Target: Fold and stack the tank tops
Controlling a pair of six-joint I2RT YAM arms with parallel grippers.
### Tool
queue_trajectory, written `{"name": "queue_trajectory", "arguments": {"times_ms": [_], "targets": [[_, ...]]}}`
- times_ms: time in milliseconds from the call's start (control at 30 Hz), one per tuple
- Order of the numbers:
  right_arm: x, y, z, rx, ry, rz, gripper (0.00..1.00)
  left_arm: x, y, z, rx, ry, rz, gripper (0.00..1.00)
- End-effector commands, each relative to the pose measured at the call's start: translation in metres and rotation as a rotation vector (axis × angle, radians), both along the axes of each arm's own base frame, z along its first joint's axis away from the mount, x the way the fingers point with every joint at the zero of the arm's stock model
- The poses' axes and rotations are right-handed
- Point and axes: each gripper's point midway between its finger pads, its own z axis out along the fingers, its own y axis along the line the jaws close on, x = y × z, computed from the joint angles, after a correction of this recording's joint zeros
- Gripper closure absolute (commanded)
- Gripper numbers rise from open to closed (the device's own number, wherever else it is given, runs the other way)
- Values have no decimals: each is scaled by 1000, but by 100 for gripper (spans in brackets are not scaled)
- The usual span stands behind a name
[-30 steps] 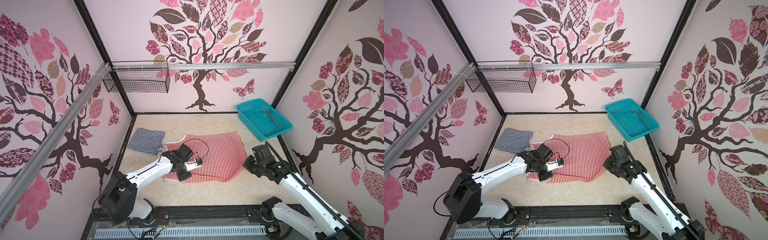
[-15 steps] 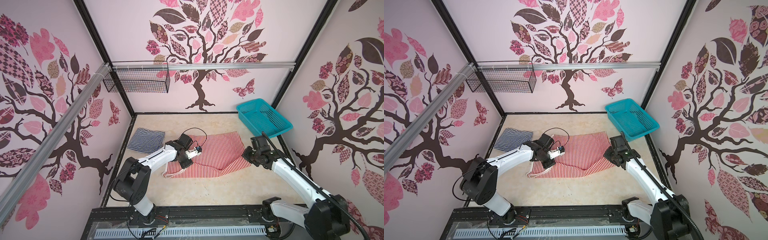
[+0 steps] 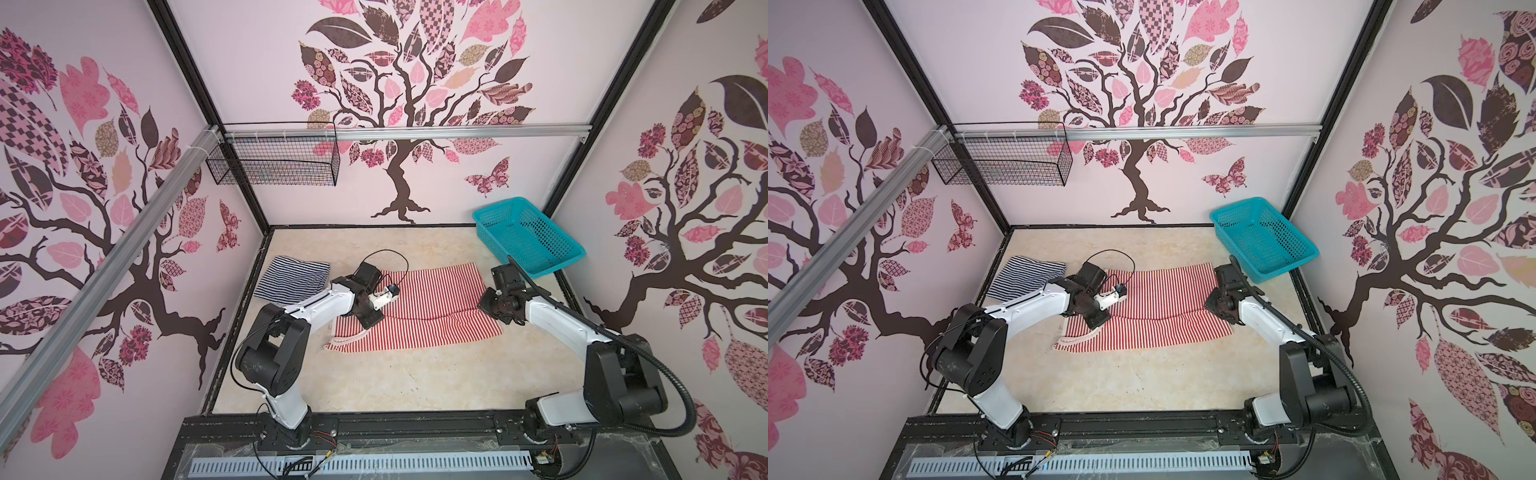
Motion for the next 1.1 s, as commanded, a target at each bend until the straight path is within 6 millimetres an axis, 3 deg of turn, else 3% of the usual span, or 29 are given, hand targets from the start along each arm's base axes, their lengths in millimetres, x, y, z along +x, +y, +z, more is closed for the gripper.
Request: {"name": "queue_trajectory", "arguments": {"times_ms": [0,267,500,633,800,900,1067], "targets": [[16,-12,1,-51,-15,-14,100,17,-3,6,-11,-43,28,99],[23,-22,-11,-87,13,-30,100,22,-3,2,-5,-45,32,98],[26,-29,-4,-114,-8,-56,100,33,1,-1,20,-81,69,95],[30,-25,7,-106,-8,-26,58,44,7,4,49,-128,116,81],[25,-20,31,-80,-62,-5,46,53,21,37,40,-232,186,75],[16,-6,39,-40,-101,39,49,42,28,57,17,-264,192,74],[-8,30,17,-2,-63,146,60,-12,36,53,-1,-143,112,74]]}}
